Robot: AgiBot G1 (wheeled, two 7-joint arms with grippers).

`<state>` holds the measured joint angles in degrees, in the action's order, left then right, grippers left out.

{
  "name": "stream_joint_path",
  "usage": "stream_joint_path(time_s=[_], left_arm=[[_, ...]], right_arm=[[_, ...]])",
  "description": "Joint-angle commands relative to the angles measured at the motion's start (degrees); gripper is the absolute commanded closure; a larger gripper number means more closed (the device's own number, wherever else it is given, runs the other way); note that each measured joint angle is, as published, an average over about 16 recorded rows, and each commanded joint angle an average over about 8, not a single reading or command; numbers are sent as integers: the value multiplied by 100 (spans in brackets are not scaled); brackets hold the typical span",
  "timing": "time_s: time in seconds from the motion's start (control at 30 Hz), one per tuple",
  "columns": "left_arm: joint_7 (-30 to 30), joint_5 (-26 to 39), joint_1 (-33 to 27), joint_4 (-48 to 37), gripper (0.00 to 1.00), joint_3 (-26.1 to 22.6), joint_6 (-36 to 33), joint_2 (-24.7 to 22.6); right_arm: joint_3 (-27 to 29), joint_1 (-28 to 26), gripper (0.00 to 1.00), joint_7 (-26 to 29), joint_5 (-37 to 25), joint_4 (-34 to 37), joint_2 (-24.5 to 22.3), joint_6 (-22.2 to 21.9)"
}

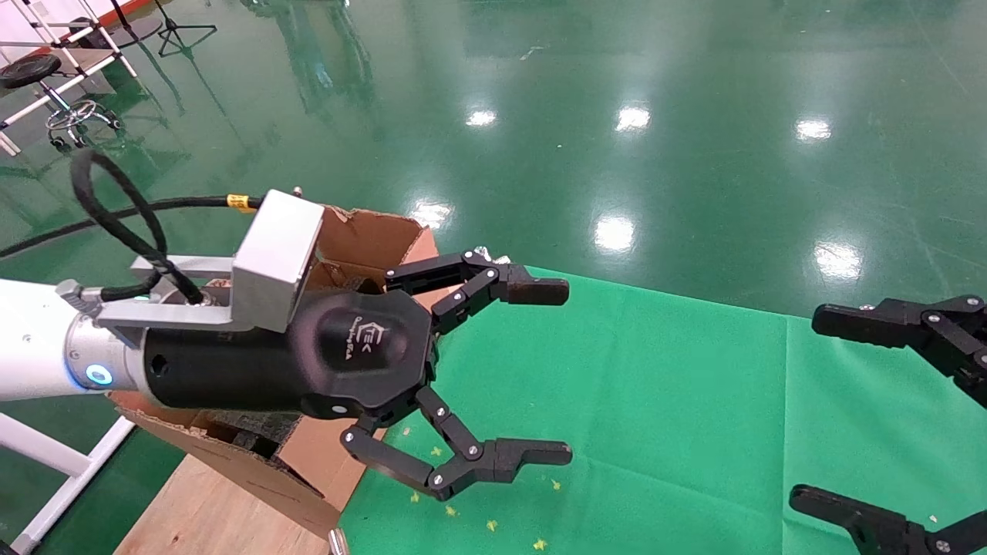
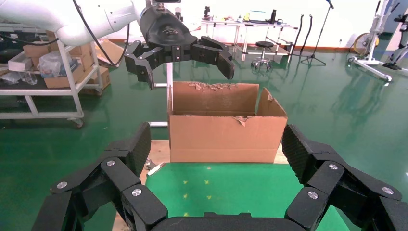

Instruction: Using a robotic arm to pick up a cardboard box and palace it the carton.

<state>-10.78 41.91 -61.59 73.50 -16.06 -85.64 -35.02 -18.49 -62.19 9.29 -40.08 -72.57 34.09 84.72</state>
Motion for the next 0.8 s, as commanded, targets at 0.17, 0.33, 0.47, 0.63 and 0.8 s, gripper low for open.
stream_joint_path(time_s=[0.17,0.33,0.47,0.63,0.8], left_arm=[[0,2,-2,-3,0,-1,0,0],[0,4,-4,-4,0,-1,0,0],[0,4,-5,-4,0,-1,0,0],[0,4,-5,-4,0,-1,0,0],[0,4,-5,-4,0,-1,0,0]], right_arm=[[0,0,0,0,0,0,0,0],[0,0,0,0,0,0,0,0],[0,0,0,0,0,0,0,0],[0,0,0,0,0,0,0,0],[0,0,0,0,0,0,0,0]])
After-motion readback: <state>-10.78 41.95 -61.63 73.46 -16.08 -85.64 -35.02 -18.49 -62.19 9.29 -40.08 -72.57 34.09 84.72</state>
